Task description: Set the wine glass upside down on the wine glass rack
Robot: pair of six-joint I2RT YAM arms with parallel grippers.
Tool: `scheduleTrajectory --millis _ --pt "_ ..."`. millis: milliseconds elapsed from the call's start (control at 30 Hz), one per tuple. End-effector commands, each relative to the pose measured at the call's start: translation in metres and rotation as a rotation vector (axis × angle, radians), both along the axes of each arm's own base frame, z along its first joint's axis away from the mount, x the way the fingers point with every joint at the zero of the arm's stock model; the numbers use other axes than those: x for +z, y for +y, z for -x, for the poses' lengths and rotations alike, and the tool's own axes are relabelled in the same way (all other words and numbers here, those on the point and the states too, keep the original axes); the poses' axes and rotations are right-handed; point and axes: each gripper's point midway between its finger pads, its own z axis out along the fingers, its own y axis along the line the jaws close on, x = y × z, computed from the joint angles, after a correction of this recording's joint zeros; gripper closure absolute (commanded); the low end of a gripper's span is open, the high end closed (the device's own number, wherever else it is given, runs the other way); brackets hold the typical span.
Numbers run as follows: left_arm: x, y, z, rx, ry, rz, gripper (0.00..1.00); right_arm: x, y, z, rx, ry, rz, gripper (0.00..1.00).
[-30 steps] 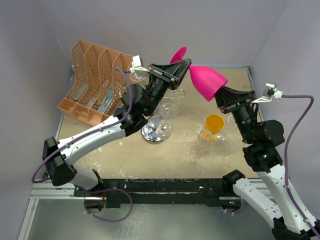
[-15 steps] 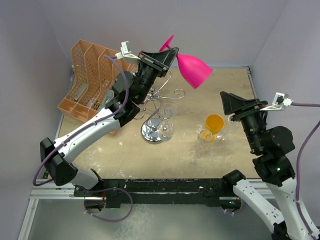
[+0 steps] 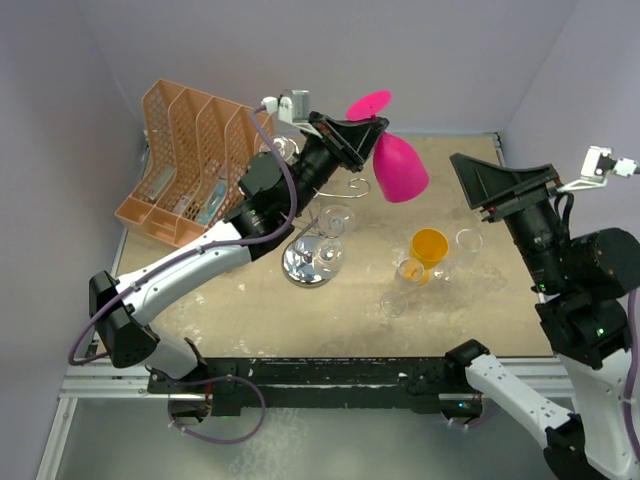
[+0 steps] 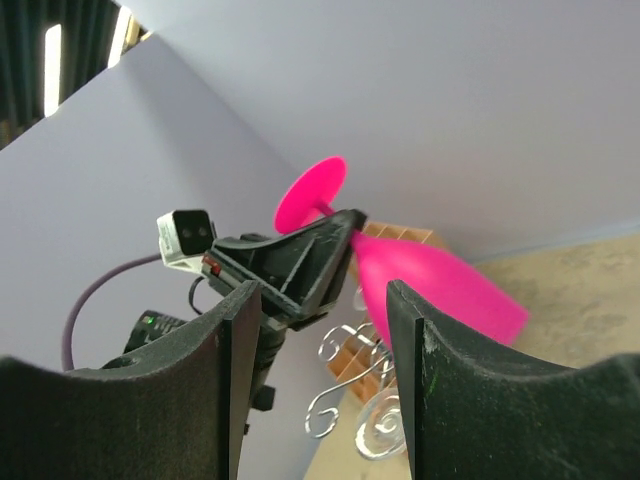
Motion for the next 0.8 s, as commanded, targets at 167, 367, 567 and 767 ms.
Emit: scheduleTrajectory --millis 167,367,567,767 --pt "0.029 -0.007 0.039 0.027 -0.441 -0.190 1.00 0.015 0.060 -0.007 0.301 0.049 -0.086 0.44" --pt "0.021 -0.011 0.045 0.063 -0.588 -0.314 1.00 0.024 0.065 -0.011 0.331 0.027 -0.130 0.48" --pt "0.013 -0.018 0.047 0.065 -0.666 -0.396 1.00 0.022 0.062 -0.019 0.298 0.054 -0.163 0.51" --pt "0.009 -0.020 0.052 0.059 -0.709 -0.434 1.00 0.002 0.053 -0.038 0.200 0.148 -0.154 0.54"
